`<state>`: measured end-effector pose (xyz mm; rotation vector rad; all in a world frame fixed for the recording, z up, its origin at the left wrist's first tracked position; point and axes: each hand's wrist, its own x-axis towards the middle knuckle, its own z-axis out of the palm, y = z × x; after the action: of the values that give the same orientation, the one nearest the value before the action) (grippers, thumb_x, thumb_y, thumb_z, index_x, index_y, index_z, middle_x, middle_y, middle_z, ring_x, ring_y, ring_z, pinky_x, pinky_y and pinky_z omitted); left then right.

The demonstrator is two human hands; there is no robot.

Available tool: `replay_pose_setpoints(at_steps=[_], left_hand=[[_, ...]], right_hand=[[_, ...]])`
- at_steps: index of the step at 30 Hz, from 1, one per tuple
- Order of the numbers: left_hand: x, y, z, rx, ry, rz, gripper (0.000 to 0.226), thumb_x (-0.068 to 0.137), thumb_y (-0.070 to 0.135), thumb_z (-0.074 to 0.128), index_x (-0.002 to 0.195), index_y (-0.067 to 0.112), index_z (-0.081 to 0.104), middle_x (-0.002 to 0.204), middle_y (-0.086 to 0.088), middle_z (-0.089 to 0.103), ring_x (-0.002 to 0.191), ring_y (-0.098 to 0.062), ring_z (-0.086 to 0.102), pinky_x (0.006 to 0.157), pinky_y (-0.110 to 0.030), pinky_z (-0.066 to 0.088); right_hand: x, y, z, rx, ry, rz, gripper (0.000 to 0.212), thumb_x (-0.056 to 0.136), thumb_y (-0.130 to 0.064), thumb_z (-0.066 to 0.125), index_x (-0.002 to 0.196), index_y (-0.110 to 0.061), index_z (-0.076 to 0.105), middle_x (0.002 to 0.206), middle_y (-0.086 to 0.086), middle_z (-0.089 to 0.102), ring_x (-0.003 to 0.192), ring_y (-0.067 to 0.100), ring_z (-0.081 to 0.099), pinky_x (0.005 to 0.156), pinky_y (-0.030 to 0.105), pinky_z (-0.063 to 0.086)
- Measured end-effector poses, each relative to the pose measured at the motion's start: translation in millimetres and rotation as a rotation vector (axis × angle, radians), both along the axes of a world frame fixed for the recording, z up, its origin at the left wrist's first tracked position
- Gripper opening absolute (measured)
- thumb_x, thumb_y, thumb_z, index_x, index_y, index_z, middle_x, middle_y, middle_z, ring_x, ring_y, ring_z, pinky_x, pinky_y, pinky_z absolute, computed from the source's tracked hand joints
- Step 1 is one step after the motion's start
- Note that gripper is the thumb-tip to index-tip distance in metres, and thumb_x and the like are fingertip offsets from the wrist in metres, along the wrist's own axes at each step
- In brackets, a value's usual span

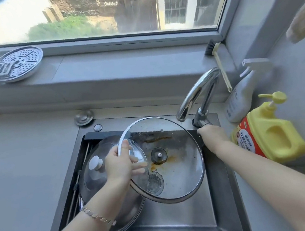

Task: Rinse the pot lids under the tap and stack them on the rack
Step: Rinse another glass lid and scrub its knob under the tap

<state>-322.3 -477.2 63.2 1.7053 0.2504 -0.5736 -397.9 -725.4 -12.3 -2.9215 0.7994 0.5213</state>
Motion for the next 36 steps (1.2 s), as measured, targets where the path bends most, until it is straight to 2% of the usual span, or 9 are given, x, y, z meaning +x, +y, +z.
replay_pose_setpoints(at_steps=[5,15,18,20,24,27,31,33,36], left_hand=[[13.6,-9.3,-7.4,0.021,0.020,-0.020,0.026,0.098,0.032,0.043,0.087,0.011,0.051,0.065,-0.013,0.050,0.045,-0.023,0.066,0.054,-0.041,0.056],[20.1,-20.2,-14.1,0.004,0.037,-0.012,0.027,0.098,0.033,0.044,0.083,0.012,0.051,0.062,-0.011,0.050,0.043,-0.023,0.066,0.046,-0.034,0.055],[18.4,-21.2,-14.4,-0.007,0.037,0.003,0.027,0.098,0.032,0.044,0.081,0.011,0.050,0.062,-0.011,0.049,0.041,-0.022,0.065,0.042,-0.032,0.053],[17.9,-21.8,-14.9,-0.010,0.043,0.008,0.027,0.098,0.032,0.044,0.083,0.010,0.050,0.062,-0.011,0.049,0.040,-0.022,0.064,0.040,-0.031,0.052],[16.4,-23.3,-15.2,-0.019,0.049,0.012,0.028,0.098,0.033,0.044,0.086,0.009,0.051,0.062,-0.012,0.048,0.040,-0.023,0.064,0.042,-0.032,0.053],[15.2,-23.9,-15.3,-0.024,0.048,0.007,0.028,0.098,0.033,0.044,0.092,0.006,0.051,0.062,-0.012,0.048,0.041,-0.023,0.065,0.043,-0.032,0.054],[13.9,-23.5,-16.7,-0.017,0.030,-0.021,0.029,0.098,0.033,0.044,0.097,0.005,0.051,0.067,-0.012,0.052,0.042,-0.022,0.065,0.042,-0.030,0.053],[11.9,-24.2,-18.4,-0.009,0.003,-0.036,0.030,0.098,0.034,0.044,0.099,0.005,0.051,0.080,-0.012,0.060,0.043,-0.021,0.065,0.041,-0.028,0.051],[4.8,-29.1,-19.0,-0.010,-0.039,-0.052,0.027,0.097,0.034,0.044,0.087,0.010,0.050,0.090,-0.012,0.067,0.042,-0.020,0.064,0.038,-0.027,0.050]], right_hand=[[-9.4,-10.2,-15.1,-0.048,-0.045,0.100,0.030,0.090,-0.003,0.045,0.114,-0.012,0.060,0.117,0.007,0.061,0.105,0.031,0.058,0.082,0.034,0.048],[-18.5,-16.2,-22.8,-0.095,-0.018,0.158,0.031,0.091,-0.005,0.041,0.115,-0.009,0.060,0.115,0.008,0.062,0.104,0.030,0.060,0.079,0.034,0.045],[-21.0,-16.8,-24.0,-0.084,-0.149,0.212,0.014,0.069,0.008,0.065,0.079,-0.001,0.067,0.078,0.015,0.066,0.069,0.036,0.066,0.055,0.037,0.049],[-22.9,-20.3,-30.1,-0.091,-0.208,0.245,0.023,0.050,0.016,0.073,0.054,-0.002,0.060,0.052,0.012,0.059,0.042,0.032,0.059,0.035,0.034,0.047],[-27.6,-24.8,-36.6,-0.110,-0.241,0.265,0.027,0.059,0.016,0.070,0.048,-0.005,0.056,0.045,0.008,0.055,0.037,0.028,0.056,0.031,0.028,0.043],[-24.3,-22.9,-34.5,-0.047,-0.156,0.222,0.013,0.068,0.006,0.073,0.067,-0.005,0.066,0.065,0.009,0.065,0.061,0.030,0.064,0.049,0.036,0.052],[-25.8,1.6,-13.6,0.211,-0.506,-0.101,0.034,0.085,0.004,0.052,0.116,-0.007,0.065,0.123,0.013,0.062,0.117,0.030,0.054,0.101,0.037,0.041],[-28.7,32.8,5.7,0.332,-0.589,-0.080,0.039,0.091,-0.002,0.049,0.130,-0.005,0.052,0.140,0.011,0.048,0.132,0.025,0.042,0.111,0.030,0.026],[-35.9,93.2,28.3,0.549,-0.228,0.034,0.063,0.098,-0.042,0.030,0.149,-0.010,0.013,0.158,0.008,0.000,0.146,0.017,-0.001,0.115,0.027,0.000]])
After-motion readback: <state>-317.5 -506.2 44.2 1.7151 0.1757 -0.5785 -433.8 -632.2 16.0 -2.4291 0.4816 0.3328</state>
